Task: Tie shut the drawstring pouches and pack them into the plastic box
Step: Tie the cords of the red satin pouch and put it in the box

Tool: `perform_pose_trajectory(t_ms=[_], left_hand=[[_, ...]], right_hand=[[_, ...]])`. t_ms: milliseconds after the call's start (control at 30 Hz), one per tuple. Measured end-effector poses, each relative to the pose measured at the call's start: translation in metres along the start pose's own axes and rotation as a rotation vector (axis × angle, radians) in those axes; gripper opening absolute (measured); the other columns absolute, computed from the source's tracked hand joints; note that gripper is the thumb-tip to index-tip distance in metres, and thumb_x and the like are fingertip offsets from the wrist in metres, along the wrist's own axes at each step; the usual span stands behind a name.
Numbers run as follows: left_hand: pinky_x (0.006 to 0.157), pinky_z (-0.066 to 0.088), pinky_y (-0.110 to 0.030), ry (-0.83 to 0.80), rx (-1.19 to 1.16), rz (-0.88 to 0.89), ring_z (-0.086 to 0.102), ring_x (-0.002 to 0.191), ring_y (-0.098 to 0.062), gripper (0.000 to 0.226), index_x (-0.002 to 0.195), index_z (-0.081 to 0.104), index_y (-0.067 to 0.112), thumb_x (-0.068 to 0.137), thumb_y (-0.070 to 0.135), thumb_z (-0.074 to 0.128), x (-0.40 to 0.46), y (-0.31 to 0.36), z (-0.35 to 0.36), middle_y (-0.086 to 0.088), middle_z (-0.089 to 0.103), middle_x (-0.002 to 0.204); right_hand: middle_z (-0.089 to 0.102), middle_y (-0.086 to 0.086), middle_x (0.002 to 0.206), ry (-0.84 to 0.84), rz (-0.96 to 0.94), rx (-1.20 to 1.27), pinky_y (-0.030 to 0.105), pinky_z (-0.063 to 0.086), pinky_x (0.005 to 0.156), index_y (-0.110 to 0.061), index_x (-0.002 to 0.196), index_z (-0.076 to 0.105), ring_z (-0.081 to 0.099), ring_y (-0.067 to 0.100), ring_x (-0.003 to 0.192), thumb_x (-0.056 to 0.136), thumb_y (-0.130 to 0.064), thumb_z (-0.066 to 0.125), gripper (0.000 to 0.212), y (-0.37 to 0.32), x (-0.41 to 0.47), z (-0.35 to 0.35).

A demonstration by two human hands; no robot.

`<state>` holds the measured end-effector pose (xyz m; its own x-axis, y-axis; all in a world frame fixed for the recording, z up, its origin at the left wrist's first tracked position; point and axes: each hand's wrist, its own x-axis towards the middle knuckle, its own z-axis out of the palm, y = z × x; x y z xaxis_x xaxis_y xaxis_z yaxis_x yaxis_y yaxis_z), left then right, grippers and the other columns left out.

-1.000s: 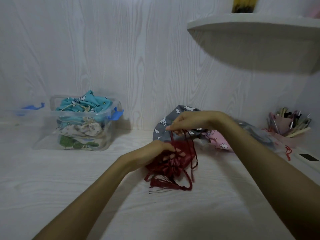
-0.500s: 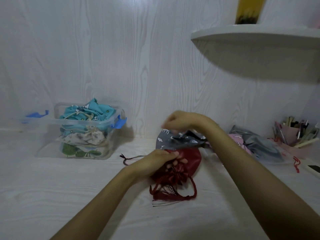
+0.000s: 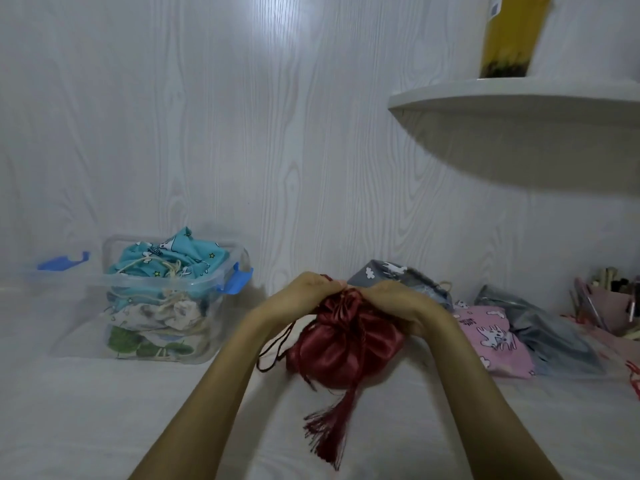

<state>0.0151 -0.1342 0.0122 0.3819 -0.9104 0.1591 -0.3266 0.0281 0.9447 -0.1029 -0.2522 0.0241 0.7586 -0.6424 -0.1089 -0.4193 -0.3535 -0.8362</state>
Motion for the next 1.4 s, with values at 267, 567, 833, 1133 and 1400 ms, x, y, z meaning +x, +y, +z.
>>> perform_pose_trajectory(t_ms=[267,567,833,1133,1400], left_hand=[[0.071,0.042,-0.01,0.438,0.394,0.566,0.06,0.075,0.003,0.039,0.074,0.066,0.007,0.099,0.028,0.044,-0.002,0.042,-0.018,0.01,0.065,0.081],[0.076,0.049,-0.027,-0.033,0.126,-0.025,0.055,0.066,-0.015,0.044,0.083,0.066,-0.002,0.093,0.039,0.054,-0.007,-0.021,-0.013,-0.008,0.057,0.069],[0.062,0.05,-0.009,-0.2,-0.053,-0.33,0.063,0.063,0.002,0.019,0.091,0.075,0.015,0.088,0.029,0.063,-0.013,-0.019,-0.011,0.008,0.072,0.071],[0.059,0.054,-0.013,-0.076,-0.437,-0.317,0.071,0.072,-0.004,0.019,0.099,0.072,0.008,0.082,0.013,0.068,-0.021,-0.009,-0.015,-0.002,0.075,0.08],[0.072,0.055,-0.013,-0.07,-0.259,-0.193,0.07,0.075,-0.005,0.016,0.078,0.078,0.019,0.078,0.005,0.07,-0.024,-0.007,-0.01,0.0,0.075,0.082]], right_hand=[[0.071,-0.016,0.103,0.037,-0.528,0.423,0.024,0.055,0.079,-0.025,0.113,0.066,0.069,0.011,0.085,0.088,0.004,0.046,0.044,-0.018,-0.016,-0.002],[0.073,-0.004,0.09,0.037,-0.506,-0.395,0.004,0.04,0.06,-0.021,0.104,0.073,0.055,-0.015,0.055,0.085,-0.02,0.068,0.019,0.006,-0.008,0.004],[0.072,-0.012,0.069,0.051,-0.433,-0.487,0.017,0.052,0.066,-0.022,0.082,0.079,0.064,-0.002,0.065,0.078,-0.032,0.074,0.012,0.009,-0.016,-0.007],[0.068,-0.006,0.06,-0.287,-0.364,-0.398,0.007,0.039,0.054,-0.024,0.076,0.076,0.05,-0.002,0.047,0.088,-0.035,0.06,0.023,-0.023,-0.069,-0.036],[0.074,-0.004,0.083,-0.022,-0.34,-0.365,0.013,0.047,0.056,-0.019,0.093,0.074,0.061,0.008,0.06,0.094,-0.034,0.052,0.027,-0.012,-0.046,-0.029]])
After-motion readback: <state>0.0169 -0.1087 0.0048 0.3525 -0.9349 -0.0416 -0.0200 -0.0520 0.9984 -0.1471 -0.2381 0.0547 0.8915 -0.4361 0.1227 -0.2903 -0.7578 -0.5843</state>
